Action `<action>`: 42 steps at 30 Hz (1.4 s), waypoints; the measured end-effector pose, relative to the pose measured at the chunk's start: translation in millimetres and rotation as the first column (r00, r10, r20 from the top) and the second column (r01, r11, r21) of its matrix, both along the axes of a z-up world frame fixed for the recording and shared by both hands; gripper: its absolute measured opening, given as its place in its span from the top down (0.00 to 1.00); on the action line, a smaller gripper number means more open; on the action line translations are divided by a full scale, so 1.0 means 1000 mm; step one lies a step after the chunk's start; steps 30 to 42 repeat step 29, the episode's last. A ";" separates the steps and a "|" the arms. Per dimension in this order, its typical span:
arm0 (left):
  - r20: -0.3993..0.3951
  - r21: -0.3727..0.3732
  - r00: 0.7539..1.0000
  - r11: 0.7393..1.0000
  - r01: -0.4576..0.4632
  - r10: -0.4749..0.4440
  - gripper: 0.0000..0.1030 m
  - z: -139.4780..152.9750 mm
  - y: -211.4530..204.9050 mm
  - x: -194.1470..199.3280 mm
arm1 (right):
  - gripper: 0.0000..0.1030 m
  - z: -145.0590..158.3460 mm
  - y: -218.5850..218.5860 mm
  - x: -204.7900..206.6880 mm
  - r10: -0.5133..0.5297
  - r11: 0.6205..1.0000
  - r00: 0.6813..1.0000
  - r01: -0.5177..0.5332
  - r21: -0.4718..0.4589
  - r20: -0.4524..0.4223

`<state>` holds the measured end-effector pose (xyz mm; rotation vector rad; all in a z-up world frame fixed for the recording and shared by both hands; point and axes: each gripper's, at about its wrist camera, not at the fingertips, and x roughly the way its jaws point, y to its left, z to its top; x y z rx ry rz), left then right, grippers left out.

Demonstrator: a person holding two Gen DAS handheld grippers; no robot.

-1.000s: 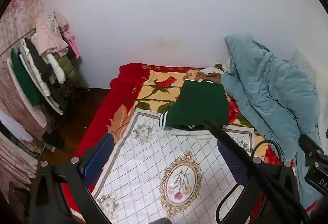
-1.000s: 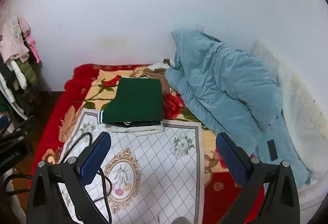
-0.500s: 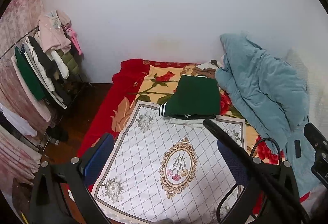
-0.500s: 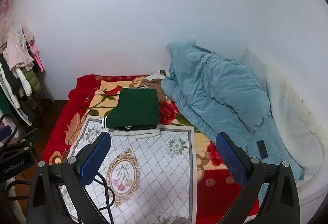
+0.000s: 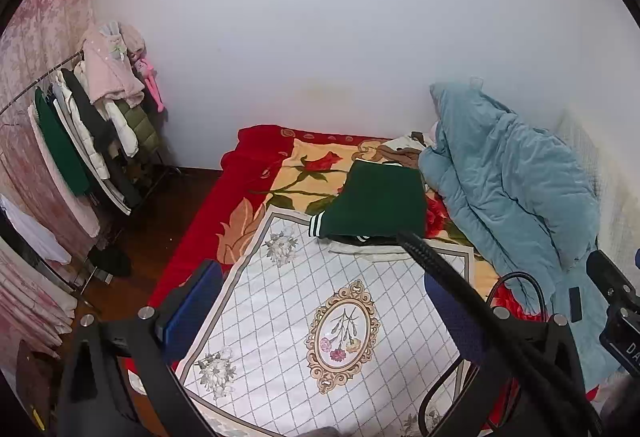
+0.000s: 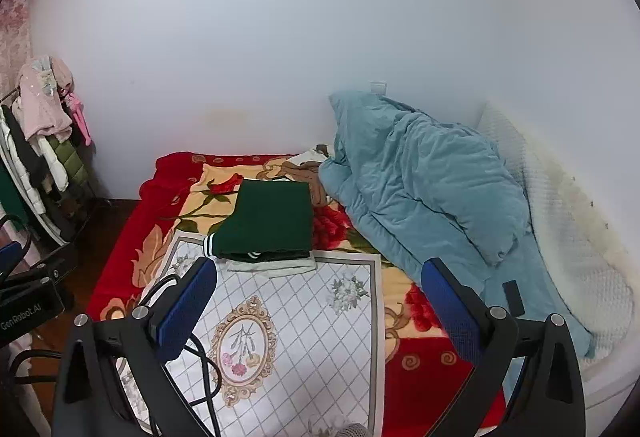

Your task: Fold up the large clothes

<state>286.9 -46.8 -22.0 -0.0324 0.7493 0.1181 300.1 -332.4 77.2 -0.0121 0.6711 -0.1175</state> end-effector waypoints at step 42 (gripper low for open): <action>0.023 -0.021 1.000 1.000 0.007 -0.007 0.00 0.012 -0.001 -0.002 | 0.00 -0.004 -0.002 0.012 0.020 1.000 1.000 -0.020 -0.011 0.012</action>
